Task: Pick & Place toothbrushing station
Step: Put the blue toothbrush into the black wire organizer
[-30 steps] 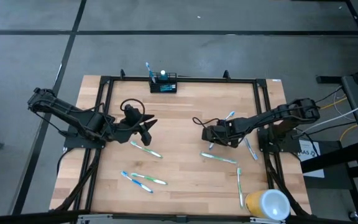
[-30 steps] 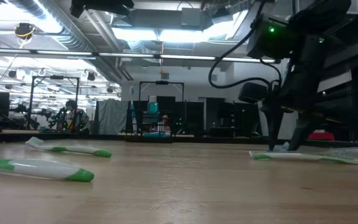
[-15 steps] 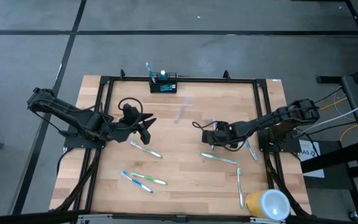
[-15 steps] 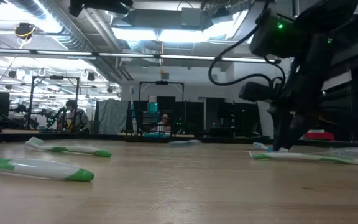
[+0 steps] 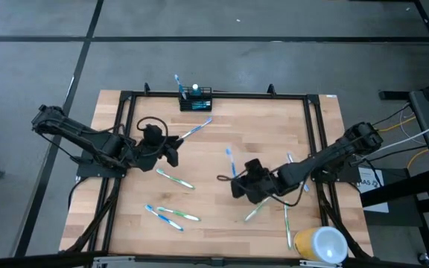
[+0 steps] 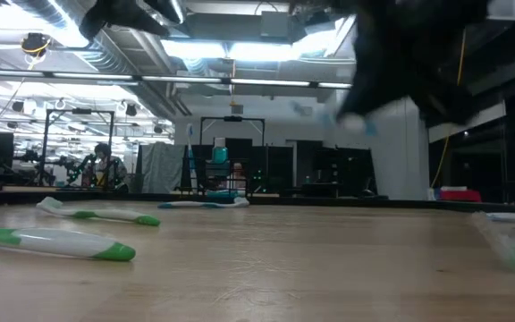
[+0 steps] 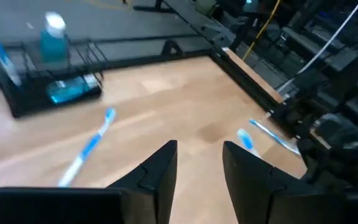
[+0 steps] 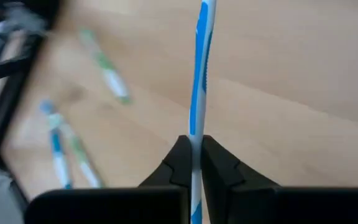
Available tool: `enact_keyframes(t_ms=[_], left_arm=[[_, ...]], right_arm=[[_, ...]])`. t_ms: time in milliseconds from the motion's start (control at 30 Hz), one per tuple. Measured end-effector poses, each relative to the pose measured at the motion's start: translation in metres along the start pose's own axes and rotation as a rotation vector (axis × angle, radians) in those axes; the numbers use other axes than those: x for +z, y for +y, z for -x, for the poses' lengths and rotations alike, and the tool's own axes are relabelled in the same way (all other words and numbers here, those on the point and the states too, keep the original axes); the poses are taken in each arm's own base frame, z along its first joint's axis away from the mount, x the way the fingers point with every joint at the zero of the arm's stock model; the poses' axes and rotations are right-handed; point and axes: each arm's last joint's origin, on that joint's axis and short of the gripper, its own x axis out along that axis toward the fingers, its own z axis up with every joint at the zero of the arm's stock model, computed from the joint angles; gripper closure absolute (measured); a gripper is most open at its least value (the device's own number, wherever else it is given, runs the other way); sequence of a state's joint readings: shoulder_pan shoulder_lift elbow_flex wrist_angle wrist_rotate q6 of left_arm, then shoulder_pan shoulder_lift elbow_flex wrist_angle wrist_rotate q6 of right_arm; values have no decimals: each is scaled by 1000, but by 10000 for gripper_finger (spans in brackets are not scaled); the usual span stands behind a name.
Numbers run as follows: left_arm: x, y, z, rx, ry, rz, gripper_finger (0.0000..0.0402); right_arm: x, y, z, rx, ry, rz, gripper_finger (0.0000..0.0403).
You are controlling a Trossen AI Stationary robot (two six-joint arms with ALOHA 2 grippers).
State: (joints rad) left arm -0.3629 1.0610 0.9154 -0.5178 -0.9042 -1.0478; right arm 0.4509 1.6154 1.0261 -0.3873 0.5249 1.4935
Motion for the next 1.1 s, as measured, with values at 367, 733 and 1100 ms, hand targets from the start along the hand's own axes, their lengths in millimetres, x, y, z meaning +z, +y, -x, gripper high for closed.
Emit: enact_keyframes(t_ms=[367,733,1100], left_arm=[[-13,-11,-36,-275,-61,189,228],[0,-18,-51,-401,-114,149,244],[4,-18,-52,-456,-101,149,262]], right_arm=[[40,65,28,238,-166,234,388],[64,79,33,285,-200,299,388],[71,79,30,281,-208,291,388]])
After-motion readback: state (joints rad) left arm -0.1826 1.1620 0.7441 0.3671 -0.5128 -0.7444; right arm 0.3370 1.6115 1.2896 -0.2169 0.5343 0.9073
